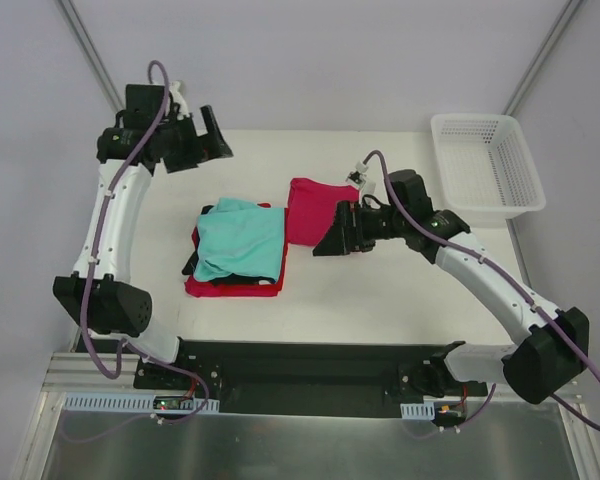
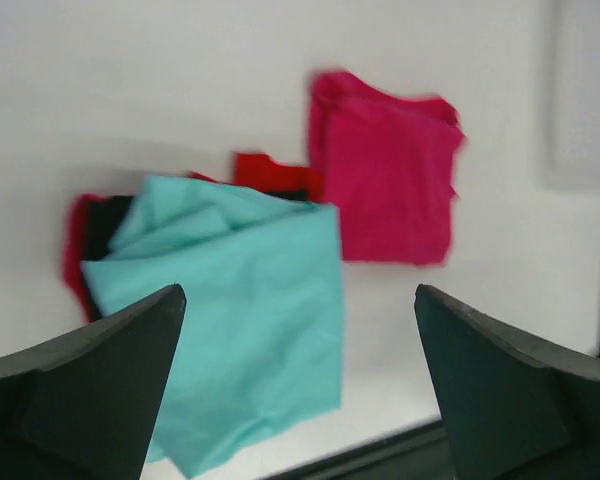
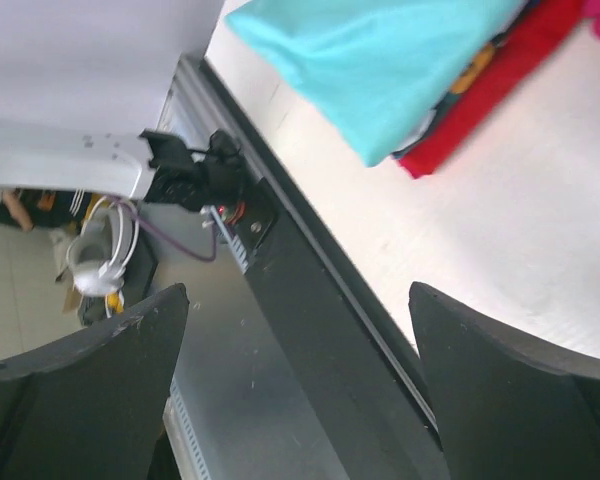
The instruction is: Fold and stack the t-shirts
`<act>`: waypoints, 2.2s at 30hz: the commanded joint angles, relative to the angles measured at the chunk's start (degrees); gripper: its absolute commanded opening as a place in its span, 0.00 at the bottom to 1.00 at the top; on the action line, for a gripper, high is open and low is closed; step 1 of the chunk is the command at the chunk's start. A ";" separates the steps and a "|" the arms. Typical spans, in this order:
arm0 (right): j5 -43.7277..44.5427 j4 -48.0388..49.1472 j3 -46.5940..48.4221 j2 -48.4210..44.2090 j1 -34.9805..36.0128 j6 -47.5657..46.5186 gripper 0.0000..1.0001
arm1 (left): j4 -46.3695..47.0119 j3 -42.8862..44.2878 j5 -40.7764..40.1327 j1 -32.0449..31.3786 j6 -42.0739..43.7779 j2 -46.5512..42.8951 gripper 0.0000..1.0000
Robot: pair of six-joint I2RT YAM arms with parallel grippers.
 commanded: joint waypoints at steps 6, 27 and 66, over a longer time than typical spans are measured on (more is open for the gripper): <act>8.91 -1.62 -0.64 0.00 -6.38 1.54 0.96 | 5.02 -6.66 32.28 -9.51 1.89 13.33 0.99; 3.57 3.83 -7.50 10.27 -23.43 -3.20 0.96 | 5.02 -6.40 23.33 -12.15 0.04 14.57 0.99; -5.14 2.34 -8.64 2.90 -28.53 -3.03 0.96 | 13.28 12.68 16.90 -15.06 -16.75 40.42 0.99</act>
